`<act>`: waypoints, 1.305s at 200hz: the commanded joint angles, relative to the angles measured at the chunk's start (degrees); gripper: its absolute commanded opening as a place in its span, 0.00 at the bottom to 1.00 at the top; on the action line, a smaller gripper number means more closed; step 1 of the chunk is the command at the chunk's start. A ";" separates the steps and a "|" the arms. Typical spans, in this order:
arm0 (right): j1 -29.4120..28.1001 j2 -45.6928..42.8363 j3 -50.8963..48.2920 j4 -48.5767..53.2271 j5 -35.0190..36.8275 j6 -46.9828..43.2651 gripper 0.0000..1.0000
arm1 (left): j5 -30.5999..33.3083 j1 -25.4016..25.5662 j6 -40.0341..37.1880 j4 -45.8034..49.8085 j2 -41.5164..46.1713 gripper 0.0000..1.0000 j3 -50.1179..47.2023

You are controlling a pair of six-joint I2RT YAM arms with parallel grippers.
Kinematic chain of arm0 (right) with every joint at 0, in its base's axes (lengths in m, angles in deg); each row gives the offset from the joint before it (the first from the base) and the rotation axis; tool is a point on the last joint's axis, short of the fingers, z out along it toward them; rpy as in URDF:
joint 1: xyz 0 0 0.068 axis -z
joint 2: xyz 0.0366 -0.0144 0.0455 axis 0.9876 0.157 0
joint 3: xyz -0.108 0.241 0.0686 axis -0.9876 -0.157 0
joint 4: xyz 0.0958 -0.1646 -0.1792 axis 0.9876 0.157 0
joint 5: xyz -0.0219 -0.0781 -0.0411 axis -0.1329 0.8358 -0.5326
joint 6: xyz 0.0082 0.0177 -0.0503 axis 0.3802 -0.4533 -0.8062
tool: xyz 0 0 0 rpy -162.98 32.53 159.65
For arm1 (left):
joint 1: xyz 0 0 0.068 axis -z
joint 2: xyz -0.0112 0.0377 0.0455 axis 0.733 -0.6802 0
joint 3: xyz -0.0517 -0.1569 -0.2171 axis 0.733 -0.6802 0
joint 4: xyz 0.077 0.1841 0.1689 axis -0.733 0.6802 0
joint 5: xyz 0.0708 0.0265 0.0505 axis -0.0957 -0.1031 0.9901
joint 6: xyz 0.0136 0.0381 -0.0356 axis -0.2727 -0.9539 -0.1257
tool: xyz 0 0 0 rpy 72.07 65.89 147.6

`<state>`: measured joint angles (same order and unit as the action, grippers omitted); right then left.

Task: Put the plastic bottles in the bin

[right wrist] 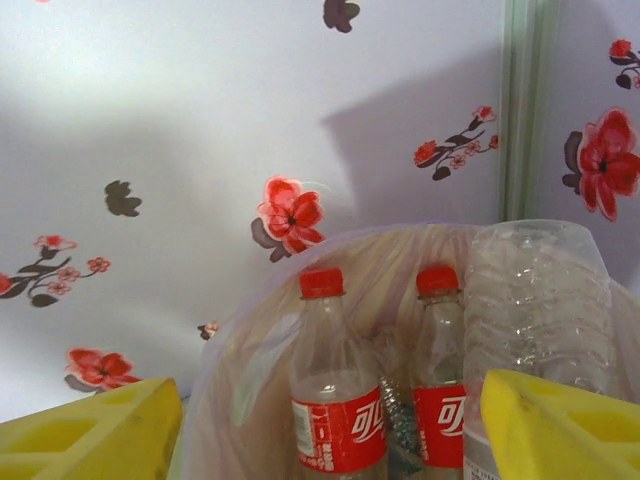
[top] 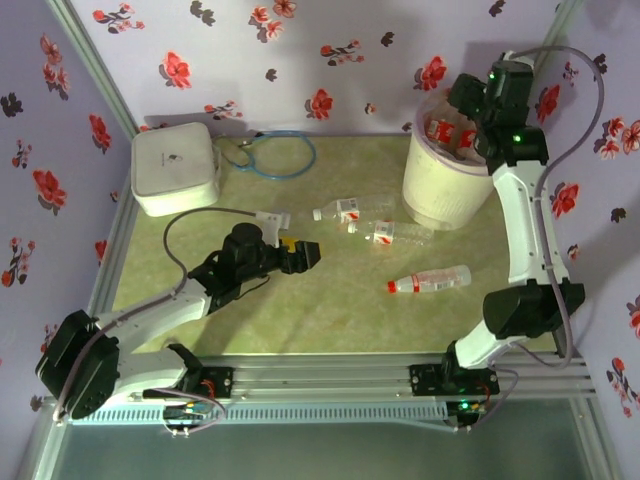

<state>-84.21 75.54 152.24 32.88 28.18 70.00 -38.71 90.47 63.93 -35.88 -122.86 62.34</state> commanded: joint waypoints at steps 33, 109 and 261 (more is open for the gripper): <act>-0.17 -9.81 -10.42 2.07 -9.86 -2.61 0.73 | -0.10 -0.44 -0.42 0.01 -0.03 0.87 2.11; -7.49 -20.11 -25.30 15.79 -6.86 0.14 0.72 | -0.09 -1.18 0.40 0.87 -5.00 0.86 4.30; -8.97 -26.95 -67.47 11.42 0.35 48.12 0.96 | -5.32 -6.30 0.37 -2.52 -10.46 0.87 4.76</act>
<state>-92.39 49.40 88.11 49.34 29.75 106.28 -42.10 84.66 64.10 -36.78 -132.06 66.53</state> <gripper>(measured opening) 0.971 0.868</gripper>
